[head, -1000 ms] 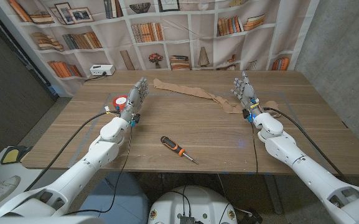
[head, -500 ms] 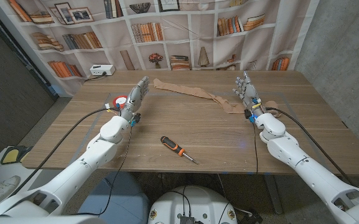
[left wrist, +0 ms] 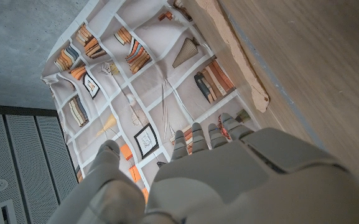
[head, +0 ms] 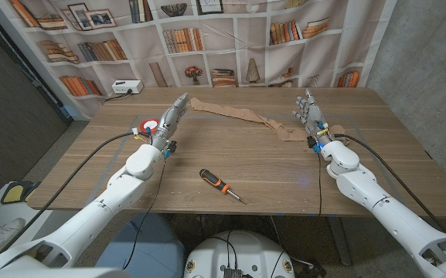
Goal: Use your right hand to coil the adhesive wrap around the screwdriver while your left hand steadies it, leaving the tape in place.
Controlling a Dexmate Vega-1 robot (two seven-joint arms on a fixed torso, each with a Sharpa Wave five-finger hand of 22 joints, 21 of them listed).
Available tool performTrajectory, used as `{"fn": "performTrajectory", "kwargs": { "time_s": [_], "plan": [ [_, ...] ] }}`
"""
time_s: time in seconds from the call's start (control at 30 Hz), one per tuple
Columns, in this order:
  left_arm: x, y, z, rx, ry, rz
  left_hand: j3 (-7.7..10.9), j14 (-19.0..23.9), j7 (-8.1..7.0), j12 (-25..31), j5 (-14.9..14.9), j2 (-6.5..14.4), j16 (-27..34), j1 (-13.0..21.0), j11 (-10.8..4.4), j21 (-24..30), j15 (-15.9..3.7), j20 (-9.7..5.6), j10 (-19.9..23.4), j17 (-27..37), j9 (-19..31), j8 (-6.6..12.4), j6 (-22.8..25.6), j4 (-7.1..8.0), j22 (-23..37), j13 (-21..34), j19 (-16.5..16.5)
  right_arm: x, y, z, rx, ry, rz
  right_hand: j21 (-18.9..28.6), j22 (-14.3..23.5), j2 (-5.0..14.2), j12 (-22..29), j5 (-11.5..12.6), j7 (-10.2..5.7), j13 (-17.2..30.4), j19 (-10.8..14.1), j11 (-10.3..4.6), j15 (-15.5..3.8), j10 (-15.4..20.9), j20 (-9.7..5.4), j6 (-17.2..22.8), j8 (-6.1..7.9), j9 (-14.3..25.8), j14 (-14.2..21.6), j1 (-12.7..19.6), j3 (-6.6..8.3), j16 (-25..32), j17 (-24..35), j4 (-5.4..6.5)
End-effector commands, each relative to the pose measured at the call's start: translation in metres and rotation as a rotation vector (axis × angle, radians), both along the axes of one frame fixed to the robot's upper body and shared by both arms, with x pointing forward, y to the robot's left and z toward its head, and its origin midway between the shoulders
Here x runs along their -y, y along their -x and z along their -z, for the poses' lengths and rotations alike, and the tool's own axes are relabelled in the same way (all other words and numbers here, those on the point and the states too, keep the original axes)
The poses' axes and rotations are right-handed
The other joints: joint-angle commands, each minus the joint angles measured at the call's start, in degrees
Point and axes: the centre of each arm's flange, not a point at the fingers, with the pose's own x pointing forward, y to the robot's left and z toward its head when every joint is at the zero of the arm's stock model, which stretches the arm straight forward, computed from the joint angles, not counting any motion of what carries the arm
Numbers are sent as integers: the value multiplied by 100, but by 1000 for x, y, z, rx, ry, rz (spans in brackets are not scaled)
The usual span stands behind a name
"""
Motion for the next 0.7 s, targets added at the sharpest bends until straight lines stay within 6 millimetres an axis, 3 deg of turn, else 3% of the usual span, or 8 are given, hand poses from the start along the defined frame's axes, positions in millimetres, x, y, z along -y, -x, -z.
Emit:
{"fn": "performTrajectory", "kwargs": {
  "time_s": [0.03, 0.27, 0.7],
  "plan": [
    [1, 8, -5, 39, -31, -30, -3, 20, -16, 15, 14, -1, 5, 75, -31, 50, -2, 23, 22, 19, 29, 26, 39, -34, 20, 18, 53, -5, 4, 6, -12, 14, -19, -19, 22, 7, -7, -18, 53, 26, -29, 41, 45, -29, -21, -27, 2, 17, -35, 82, 16, -2, 16, -36],
    [0, 7, -2, 38, -30, -34, 0, 24, -17, 10, 13, -4, 1, 90, -25, 50, -3, 21, 30, 18, 29, 31, 77, -52, 20, 18, 67, -9, 8, 12, -20, -12, -13, -23, 22, 14, -9, -25, 49, 26, -46, 30, 43, -33, -18, -27, 1, 17, -45, 114, 27, -6, 15, -60],
    [-2, 14, -1, 65, -105, -73, 6, 28, -16, 10, 10, -8, -6, 122, -34, 43, -25, 20, 68, 17, 30, 26, 113, -89, 19, 17, 76, -15, 5, 3, 8, 14, -14, -23, 22, 22, -10, -39, 45, 26, -58, 38, 20, -30, -14, -31, -2, 17, -55, 163, 41, -10, 13, -98]
  ]
}}
